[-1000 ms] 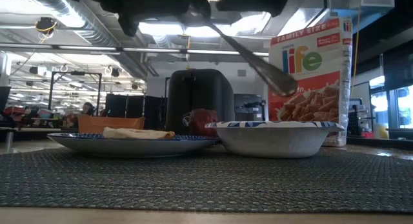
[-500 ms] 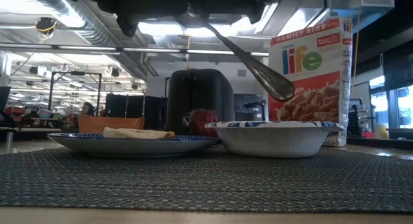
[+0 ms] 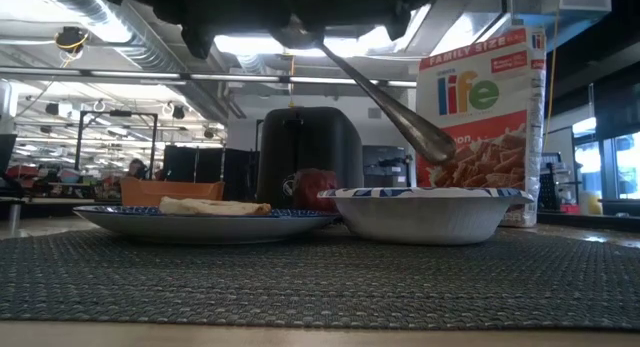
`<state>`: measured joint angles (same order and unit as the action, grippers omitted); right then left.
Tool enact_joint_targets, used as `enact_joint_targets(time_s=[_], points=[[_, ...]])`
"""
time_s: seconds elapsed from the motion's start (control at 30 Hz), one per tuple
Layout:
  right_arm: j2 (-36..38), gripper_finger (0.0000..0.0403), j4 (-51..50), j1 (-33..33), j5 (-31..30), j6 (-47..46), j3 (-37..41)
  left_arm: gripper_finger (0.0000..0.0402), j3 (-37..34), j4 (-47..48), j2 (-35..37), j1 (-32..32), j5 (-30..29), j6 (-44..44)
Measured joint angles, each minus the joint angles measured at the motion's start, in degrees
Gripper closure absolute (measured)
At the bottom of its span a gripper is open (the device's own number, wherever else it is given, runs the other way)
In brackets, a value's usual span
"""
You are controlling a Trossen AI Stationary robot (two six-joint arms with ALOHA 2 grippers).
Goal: Arrange a breakfast setting
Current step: Put the black spoon on the placemat on the right side of the blue patterned bowl from the transparent glass
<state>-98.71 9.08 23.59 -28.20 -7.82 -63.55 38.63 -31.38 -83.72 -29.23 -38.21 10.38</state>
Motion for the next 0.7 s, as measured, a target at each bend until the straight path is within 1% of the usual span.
enact_joint_targets(time_s=[0.07, 0.13, 0.23, 0.33, 0.43, 0.57, 0.7], points=[[0.0, 0.0396, -0.1, 0.0, 0.0, 0.1, 0.0, 0.0386, 0.0, 0.0, 0.0, 0.0, 0.2, 0.1], [0.0, 0.0395, -0.3, 0.0, -0.4, 0.1, 0.0, 0.0369, 0.0, -0.1, 0.0, 0.0, 1.1, 0.0], [0.6, 0.0402, -2.5, 0.0, -0.4, -1.2, 0.1, 0.0326, 0.0, -0.2, 0.1, -0.3, 1.3, -0.1], [1.9, 0.04, -5.5, 0.5, -0.8, -4.3, 0.1, 0.0281, 0.0, 0.2, 0.3, -1.0, 0.5, -0.4], [3.2, 0.0402, -9.2, 2.2, -4.8, -6.4, 0.1, 0.025, 0.1, 2.2, 1.3, -2.3, -1.5, -0.5], [6.2, 0.0402, -17.0, 5.0, -11.0, -12.1, 0.0, 0.0235, 0.1, 5.0, 2.5, -4.0, -4.2, -0.5], [9.1, 0.0402, -30.4, 7.3, -15.2, -23.8, 0.1, 0.0233, 0.1, 5.7, 2.6, -4.9, -4.7, -0.5]])
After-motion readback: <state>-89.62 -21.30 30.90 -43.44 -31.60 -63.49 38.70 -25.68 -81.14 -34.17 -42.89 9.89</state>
